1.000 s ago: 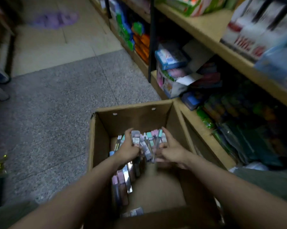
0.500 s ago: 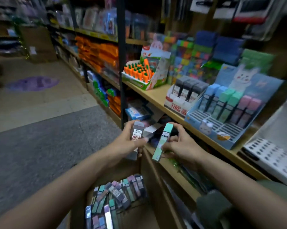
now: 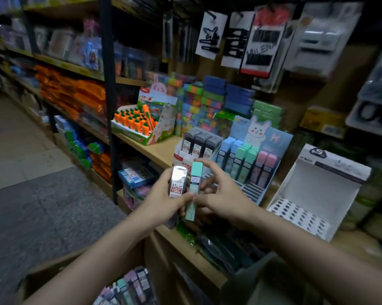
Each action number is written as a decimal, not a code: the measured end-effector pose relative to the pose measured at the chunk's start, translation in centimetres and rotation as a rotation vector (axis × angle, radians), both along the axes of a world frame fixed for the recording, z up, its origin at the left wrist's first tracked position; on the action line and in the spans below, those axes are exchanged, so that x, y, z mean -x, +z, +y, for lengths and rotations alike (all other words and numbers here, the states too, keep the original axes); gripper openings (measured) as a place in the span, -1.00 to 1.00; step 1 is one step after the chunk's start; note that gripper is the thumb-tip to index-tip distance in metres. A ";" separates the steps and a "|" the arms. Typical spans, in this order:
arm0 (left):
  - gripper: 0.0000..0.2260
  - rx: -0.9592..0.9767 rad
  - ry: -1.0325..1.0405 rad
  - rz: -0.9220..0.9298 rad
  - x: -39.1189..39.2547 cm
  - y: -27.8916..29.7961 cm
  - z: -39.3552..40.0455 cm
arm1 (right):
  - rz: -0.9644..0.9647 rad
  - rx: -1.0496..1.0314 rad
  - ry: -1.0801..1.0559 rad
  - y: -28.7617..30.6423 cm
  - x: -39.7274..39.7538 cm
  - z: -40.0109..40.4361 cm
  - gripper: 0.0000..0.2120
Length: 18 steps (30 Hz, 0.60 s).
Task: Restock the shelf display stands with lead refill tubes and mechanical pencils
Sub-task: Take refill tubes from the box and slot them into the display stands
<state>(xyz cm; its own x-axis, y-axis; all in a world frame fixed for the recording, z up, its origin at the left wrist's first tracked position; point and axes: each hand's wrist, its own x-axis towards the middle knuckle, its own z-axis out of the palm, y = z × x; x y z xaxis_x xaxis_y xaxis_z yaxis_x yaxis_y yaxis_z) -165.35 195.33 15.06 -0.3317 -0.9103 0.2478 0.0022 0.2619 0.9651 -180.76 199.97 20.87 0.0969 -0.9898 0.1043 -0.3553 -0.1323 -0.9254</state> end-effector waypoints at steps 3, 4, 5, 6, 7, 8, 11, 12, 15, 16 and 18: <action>-0.60 0.007 -0.032 -0.006 0.5 0.2 -0.8 | 0.119 0.066 -0.106 1.0 0.7 -0.9 -0.57; -0.59 0.008 -0.043 -0.032 0.6 0.1 -1.0 | 0.182 0.108 -0.133 1.3 0.9 -1.2 -0.65; -0.59 0.005 -0.060 -0.053 0.7 0.1 -1.1 | 0.239 0.142 -0.157 1.5 1.0 -1.4 -0.71; -0.59 -0.009 -0.082 -0.058 0.8 0.0 -1.1 | 0.279 0.160 -0.176 1.5 1.1 -1.5 -0.75; -0.60 -0.030 -0.103 -0.048 1.0 0.0 -1.2 | 0.311 0.173 -0.184 1.6 1.3 -1.5 -0.76; -0.61 -0.053 -0.114 -0.028 1.2 -0.1 -1.2 | 0.344 0.185 -0.186 1.7 1.5 -1.6 -0.77; -0.67 -0.137 -0.101 0.034 1.4 -0.2 -1.5 | 0.406 0.216 -0.213 3.2 3.4 -2.0 -0.75; -0.69 -0.178 -0.094 0.054 1.4 -0.2 -1.7 | 0.403 0.221 -0.248 4.1 4.5 -2.2 -0.75; -0.67 -0.259 -0.088 0.109 1.5 0.1 -2.1 | 0.536 0.327 -0.388 6.2 7.9 -3.0 -0.74; -0.65 -0.272 -0.089 0.115 1.5 0.2 -2.1 | 0.595 0.363 -0.424 6.5 8.8 -3.3 -0.74; -0.62 -0.297 -0.101 0.103 1.5 0.2 -2.2 | 0.671 0.410 -0.460 6.1 10.0 -3.8 -0.74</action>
<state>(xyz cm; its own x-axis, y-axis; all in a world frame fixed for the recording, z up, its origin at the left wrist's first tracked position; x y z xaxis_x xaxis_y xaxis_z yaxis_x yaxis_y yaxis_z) -166.89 193.15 15.23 -0.4113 -0.9114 0.0131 0.1150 -0.0377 0.9926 -190.71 196.12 26.99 -0.1317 -0.8436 0.5206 -0.9011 -0.1169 -0.4175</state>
